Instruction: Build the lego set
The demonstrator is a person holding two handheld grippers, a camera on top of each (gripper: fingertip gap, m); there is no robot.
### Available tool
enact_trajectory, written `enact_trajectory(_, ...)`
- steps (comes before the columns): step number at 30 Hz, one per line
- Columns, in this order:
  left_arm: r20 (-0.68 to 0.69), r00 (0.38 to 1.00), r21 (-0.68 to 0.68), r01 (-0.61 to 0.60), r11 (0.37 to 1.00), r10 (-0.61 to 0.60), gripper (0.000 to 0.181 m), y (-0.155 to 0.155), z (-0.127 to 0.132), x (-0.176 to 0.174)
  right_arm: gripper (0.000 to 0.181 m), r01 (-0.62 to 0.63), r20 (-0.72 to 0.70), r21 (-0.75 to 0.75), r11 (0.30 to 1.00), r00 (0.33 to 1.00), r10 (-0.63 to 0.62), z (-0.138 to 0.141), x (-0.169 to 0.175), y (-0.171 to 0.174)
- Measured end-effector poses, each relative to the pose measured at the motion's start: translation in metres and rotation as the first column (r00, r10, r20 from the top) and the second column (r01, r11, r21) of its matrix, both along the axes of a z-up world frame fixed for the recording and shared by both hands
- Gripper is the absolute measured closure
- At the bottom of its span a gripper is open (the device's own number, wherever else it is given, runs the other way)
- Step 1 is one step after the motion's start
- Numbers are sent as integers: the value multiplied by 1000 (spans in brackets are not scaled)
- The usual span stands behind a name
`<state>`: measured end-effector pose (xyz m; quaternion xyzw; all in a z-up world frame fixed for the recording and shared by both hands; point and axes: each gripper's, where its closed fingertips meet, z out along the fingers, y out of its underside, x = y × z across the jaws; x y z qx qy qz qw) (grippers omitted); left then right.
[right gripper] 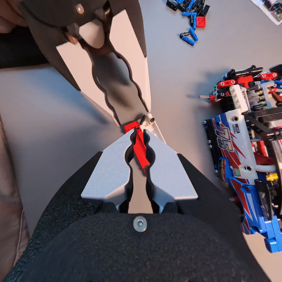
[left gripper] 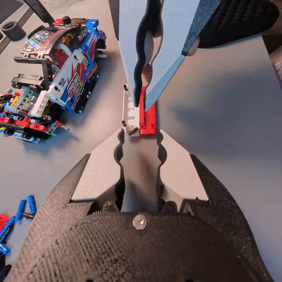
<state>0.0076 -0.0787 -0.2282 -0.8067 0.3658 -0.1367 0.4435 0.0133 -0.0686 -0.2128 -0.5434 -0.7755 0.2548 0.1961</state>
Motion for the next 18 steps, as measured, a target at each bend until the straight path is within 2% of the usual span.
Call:
enact_trajectory(1,-5,1000,-2,-3,1000,3,139,-1,0,-3,175,1,-20,19,1000,1000,0,-3,-1,-3)
enact_trajectory(5,-17,1000,-55,-19,998,18,131,-3,-7,-13,172,82,-51,72,994,996,-78,-19,-10,-4)
enact_trajectory(8,-10,1000,-73,-15,997,15,136,-4,-10,-14,170,149,-33,35,988,988,-148,-27,-17,-6)
enact_trajectory(11,-12,1000,-94,5,996,-6,140,-6,-15,-10,175,175,-13,83,981,985,-174,-31,-21,-2)
enact_trajectory(15,-41,999,-67,-2,998,-1,145,-6,-15,-10,180,124,1,141,982,992,-125,-30,-19,0)
enact_trajectory(18,39,999,-7,10,1000,-10,155,-7,2,-5,180,20,-82,139,990,997,-8,-14,-12,-11)
